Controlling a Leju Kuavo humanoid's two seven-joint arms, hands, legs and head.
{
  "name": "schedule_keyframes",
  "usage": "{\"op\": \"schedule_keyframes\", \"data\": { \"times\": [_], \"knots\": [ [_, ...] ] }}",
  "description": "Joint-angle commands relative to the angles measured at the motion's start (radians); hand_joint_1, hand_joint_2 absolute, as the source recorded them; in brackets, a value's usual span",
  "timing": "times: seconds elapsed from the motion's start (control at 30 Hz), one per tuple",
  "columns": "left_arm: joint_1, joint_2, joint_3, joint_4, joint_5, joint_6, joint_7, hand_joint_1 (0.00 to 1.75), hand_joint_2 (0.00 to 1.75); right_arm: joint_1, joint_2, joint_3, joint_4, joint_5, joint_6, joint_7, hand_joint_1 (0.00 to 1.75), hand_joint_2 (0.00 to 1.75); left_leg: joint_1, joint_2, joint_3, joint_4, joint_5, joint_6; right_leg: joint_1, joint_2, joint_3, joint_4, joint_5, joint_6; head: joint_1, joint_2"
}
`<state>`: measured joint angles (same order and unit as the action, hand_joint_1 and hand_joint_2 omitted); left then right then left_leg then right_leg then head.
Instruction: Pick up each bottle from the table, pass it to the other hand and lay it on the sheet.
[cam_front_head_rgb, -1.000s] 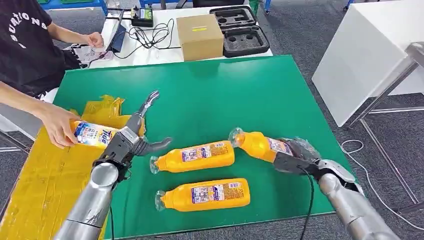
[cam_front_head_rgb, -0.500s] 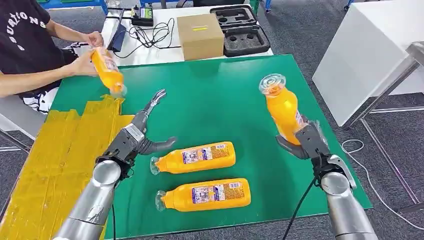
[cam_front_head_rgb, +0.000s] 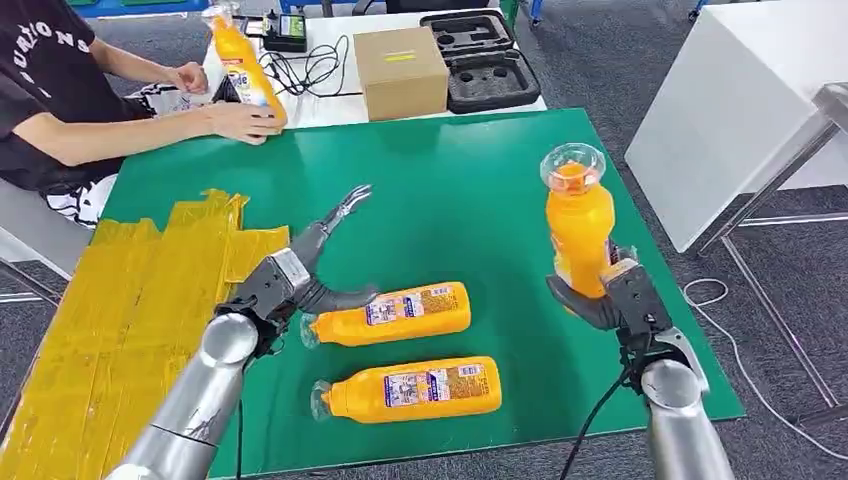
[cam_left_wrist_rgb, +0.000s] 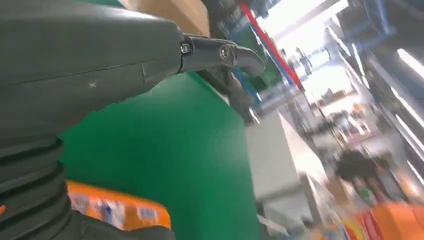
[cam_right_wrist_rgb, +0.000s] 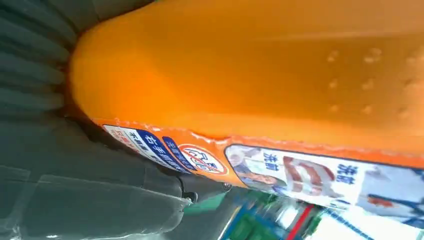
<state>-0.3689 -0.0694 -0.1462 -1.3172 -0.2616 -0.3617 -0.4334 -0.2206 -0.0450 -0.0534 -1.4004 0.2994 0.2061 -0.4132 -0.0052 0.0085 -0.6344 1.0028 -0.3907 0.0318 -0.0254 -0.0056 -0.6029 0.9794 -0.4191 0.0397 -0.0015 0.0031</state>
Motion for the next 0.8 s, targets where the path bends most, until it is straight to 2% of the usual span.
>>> {"op": "schedule_keyframes", "data": {
  "times": [0.03, 0.13, 0.23, 0.4, 0.8],
  "knots": [
    [-0.109, -0.017, -0.172, 0.106, 0.135, -0.117, 0.042, 0.00, 1.75, -0.017, 0.068, 0.133, 0.113, -0.084, 0.101, -0.096, 1.75, 1.75, 0.002, 0.000, 0.002, 0.000, -0.001, -0.002, 0.002, 0.000, 0.003, -0.001, -0.001, -0.002, 0.000, 0.000],
    [-0.151, -0.017, -0.233, 0.114, 0.179, -0.121, 0.079, 0.00, 1.75, -0.054, 0.052, 0.195, 0.162, -0.128, 0.160, -0.129, 1.75, 1.75, 0.002, -0.001, 0.002, 0.000, -0.001, -0.002, 0.002, 0.000, 0.003, -0.001, -0.001, -0.002, 0.000, 0.000],
    [-0.177, -0.029, -0.277, 0.124, 0.222, -0.120, 0.111, 0.00, 1.75, -0.078, 0.050, 0.227, 0.189, -0.148, 0.171, -0.116, 1.75, 1.75, 0.002, -0.001, 0.001, 0.001, -0.001, -0.001, 0.002, 0.000, 0.001, 0.000, 0.000, -0.002, 0.000, 0.000],
    [-0.136, -0.024, -0.321, 0.103, 0.245, -0.113, 0.108, 0.00, 1.75, -0.064, 0.063, 0.273, 0.207, -0.144, 0.168, -0.114, 1.75, 1.75, 0.002, 0.000, 0.003, 0.000, -0.001, -0.002, 0.002, 0.002, 0.004, -0.002, 0.000, -0.002, 0.000, 0.000],
    [-0.107, -0.028, -0.358, 0.064, 0.275, -0.080, 0.108, 0.00, 1.75, -0.135, 0.090, 0.355, 0.326, -0.123, 0.131, -0.118, 1.75, 1.75, 0.001, 0.002, 0.002, 0.000, -0.002, -0.002, 0.001, 0.003, 0.003, -0.001, 0.000, -0.002, 0.000, 0.000]
  ]
}}
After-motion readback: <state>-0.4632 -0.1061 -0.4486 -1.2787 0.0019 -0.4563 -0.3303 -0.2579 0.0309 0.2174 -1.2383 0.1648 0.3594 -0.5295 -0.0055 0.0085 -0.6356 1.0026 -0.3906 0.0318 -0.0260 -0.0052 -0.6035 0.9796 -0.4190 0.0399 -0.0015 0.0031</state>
